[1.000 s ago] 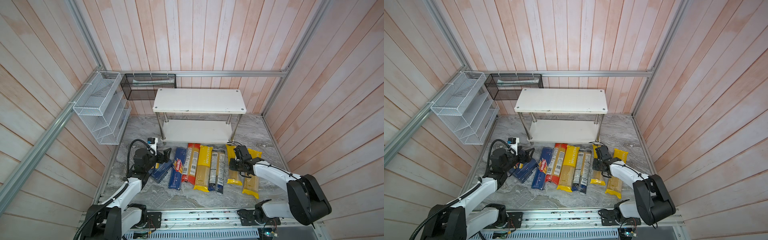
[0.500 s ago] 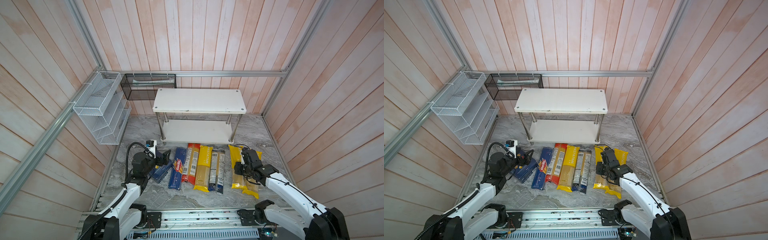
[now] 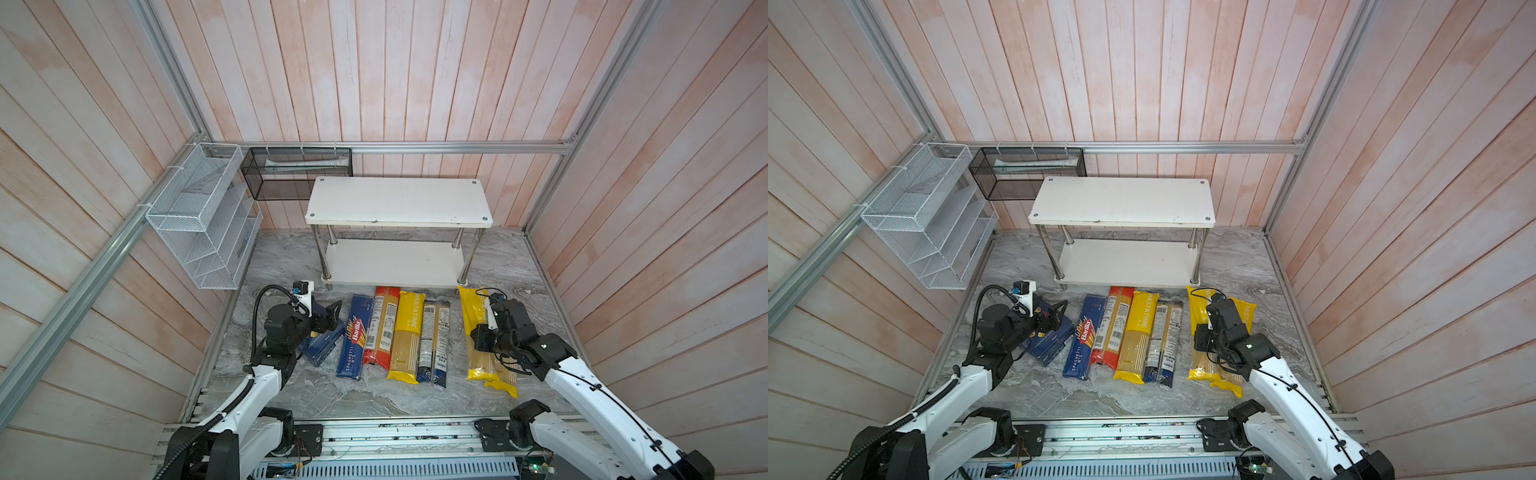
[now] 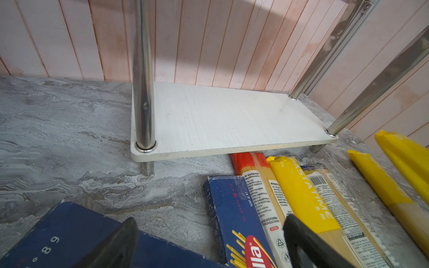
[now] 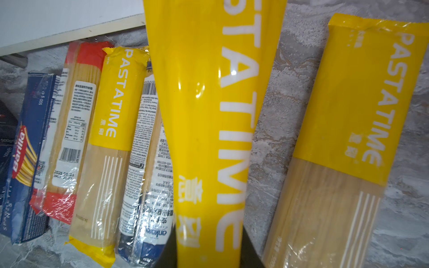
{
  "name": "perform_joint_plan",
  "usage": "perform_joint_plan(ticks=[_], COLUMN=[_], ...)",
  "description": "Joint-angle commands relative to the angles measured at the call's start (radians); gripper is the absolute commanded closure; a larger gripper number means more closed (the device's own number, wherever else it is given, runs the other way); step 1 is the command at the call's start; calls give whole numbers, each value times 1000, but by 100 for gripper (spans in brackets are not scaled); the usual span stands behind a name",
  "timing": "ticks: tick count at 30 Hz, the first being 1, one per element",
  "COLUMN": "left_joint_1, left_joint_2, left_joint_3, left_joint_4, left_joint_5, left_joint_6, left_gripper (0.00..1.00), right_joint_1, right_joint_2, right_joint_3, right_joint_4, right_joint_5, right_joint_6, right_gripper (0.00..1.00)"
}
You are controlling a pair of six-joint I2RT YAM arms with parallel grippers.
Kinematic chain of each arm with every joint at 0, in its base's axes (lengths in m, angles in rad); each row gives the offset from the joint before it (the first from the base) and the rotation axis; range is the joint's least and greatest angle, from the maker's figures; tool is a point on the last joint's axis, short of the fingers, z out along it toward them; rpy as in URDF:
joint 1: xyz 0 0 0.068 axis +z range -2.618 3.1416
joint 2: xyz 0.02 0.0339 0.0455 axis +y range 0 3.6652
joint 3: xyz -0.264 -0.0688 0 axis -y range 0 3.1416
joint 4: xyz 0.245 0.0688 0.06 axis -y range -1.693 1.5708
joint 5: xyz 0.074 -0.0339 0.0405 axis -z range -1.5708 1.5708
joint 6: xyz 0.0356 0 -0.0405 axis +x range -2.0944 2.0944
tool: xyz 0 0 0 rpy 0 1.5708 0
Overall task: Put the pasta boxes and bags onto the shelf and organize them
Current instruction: 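Lift the yellow PASTATIME bag upright with the right gripper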
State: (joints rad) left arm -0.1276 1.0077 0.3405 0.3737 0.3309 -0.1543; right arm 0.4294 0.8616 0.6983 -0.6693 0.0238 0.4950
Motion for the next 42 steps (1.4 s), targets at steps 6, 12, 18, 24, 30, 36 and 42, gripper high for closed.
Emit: perform_joint_plan(ticks=[6,12,18,24,30,36,42], left_joint_1=[-1,-2,-1,-1,-1,-1,-1], left_joint_2=[-15,-24,-34,-38,-46,-48,-48], left_joint_3=[3,-3,-9,-11,-17,-18,-18], left_joint_4=[-1,2,5,7,10,10,10], left_joint_5=[-7,-13,-13,-8,-8,-10,-12], left_joint_6=[-6,-8,-10,-7,-8,-10,-9], left_gripper=[0,0,0,0,1,0,0], right_joint_1=[23,41,41,42,42,42,37], right_joint_2=[-23,16,63,105,166,265,402], right_joint_3=[238,400,507,596,704,833,1023], right_joint_4=[-19,-47,-95,-107,-104,-110,-128], right_joint_5=[-42,-51,-35,-12,14,27,35], right_joint_6=[-46,-68,-90,-118,-157,-193,-264], right_gripper=[100,100,100,100,100,100,100])
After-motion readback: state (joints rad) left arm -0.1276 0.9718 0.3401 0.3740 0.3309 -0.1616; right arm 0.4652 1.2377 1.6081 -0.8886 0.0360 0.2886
